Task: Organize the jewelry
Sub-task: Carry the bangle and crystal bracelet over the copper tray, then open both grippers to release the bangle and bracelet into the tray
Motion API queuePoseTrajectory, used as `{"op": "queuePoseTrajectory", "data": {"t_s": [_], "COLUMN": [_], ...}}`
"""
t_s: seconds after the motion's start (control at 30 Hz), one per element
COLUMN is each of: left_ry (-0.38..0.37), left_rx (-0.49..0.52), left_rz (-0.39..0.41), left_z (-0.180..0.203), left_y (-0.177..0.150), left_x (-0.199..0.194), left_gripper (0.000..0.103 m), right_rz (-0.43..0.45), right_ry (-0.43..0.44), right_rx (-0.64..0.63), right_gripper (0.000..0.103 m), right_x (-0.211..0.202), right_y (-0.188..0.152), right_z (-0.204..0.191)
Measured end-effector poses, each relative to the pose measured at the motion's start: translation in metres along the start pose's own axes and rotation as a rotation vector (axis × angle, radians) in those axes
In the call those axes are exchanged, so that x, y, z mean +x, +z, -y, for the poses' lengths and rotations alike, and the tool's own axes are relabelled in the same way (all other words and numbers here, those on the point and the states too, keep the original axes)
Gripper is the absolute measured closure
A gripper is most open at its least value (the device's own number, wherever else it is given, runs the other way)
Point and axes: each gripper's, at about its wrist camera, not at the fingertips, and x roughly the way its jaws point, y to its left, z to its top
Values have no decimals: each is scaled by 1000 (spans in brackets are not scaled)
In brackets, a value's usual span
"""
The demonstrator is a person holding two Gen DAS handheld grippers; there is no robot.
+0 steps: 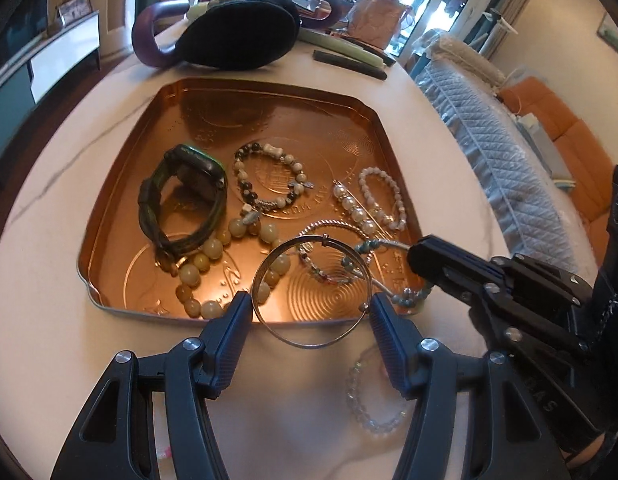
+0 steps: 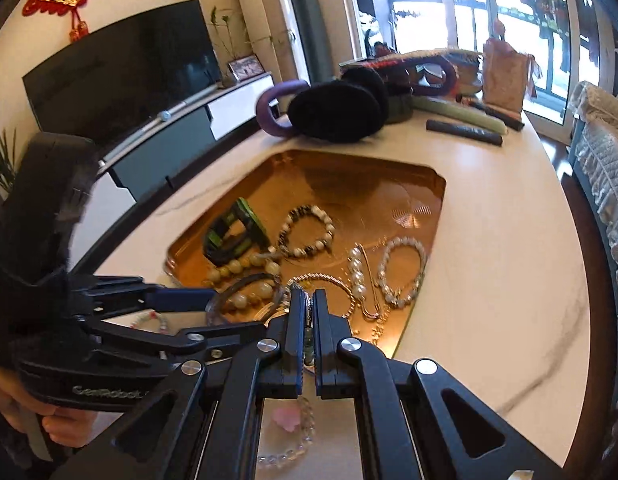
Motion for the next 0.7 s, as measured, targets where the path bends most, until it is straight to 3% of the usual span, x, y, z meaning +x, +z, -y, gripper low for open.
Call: {"op": "queuePoseTrajectory", "data": {"t_s": [0.3, 0.53, 0.7], "left_ry": [80, 189, 188], "left_rx": [-12, 43, 65], "left_rz": [21, 64, 86], "left_z": [-20, -20, -16], "left_y": [10, 12, 9], "left_x": [19, 22, 16], "left_gripper": [42, 42, 42], "right_rz": [-15, -1, 6], "right_ry": [-20, -63, -51], "right_rx": [45, 45, 46], "right_gripper": [99, 99, 98], "right_x": [15, 21, 17], "right_y": [-4, -2, -3], "right_z": [9, 12, 12]}}
